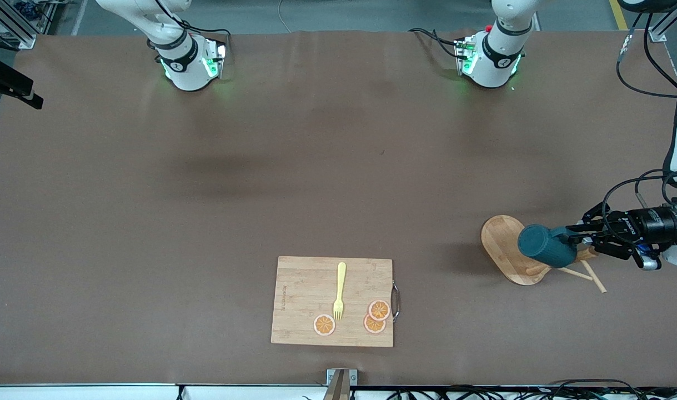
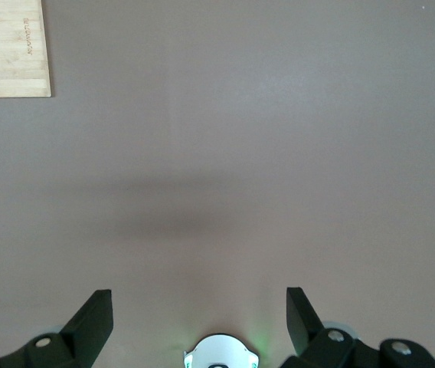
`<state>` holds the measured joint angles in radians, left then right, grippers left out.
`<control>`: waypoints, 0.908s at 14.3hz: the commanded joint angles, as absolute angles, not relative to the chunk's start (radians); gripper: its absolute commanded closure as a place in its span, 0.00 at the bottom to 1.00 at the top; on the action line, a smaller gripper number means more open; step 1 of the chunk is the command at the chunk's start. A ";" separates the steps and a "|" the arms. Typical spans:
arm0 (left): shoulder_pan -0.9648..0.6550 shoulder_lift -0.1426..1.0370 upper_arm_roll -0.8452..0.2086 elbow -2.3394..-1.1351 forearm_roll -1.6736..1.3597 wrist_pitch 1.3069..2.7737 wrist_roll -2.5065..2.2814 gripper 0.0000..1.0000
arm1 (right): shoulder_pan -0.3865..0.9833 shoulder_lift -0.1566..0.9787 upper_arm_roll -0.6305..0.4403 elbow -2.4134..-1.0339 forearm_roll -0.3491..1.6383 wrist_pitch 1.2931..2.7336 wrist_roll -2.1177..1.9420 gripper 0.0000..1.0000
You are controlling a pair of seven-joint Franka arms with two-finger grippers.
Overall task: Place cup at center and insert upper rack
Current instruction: 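Hang the mug by its handle onto a mug tree peg with the left gripper, then open the left gripper and raise it away from the mug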
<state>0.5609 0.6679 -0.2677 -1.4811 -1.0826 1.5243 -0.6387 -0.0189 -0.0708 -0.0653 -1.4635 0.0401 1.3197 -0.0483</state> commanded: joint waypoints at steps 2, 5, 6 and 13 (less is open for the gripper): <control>0.566 0.693 -0.272 -1.454 -1.097 1.499 -0.611 0.91 | -0.038 -0.081 -0.054 -1.479 0.032 1.319 -0.060 0.00; 0.566 0.693 -0.270 -1.454 -1.094 1.497 -0.562 0.49 | -0.038 -0.081 -0.054 -1.479 0.032 1.319 -0.060 0.00; 0.566 0.695 -0.268 -1.454 -1.092 1.499 -0.560 0.37 | -0.038 -0.081 -0.054 -1.479 0.032 1.319 -0.058 0.00; 0.554 0.566 -0.284 -1.437 -1.086 1.497 -0.681 0.00 | -0.038 -0.081 -0.054 -1.479 0.032 1.319 -0.060 0.00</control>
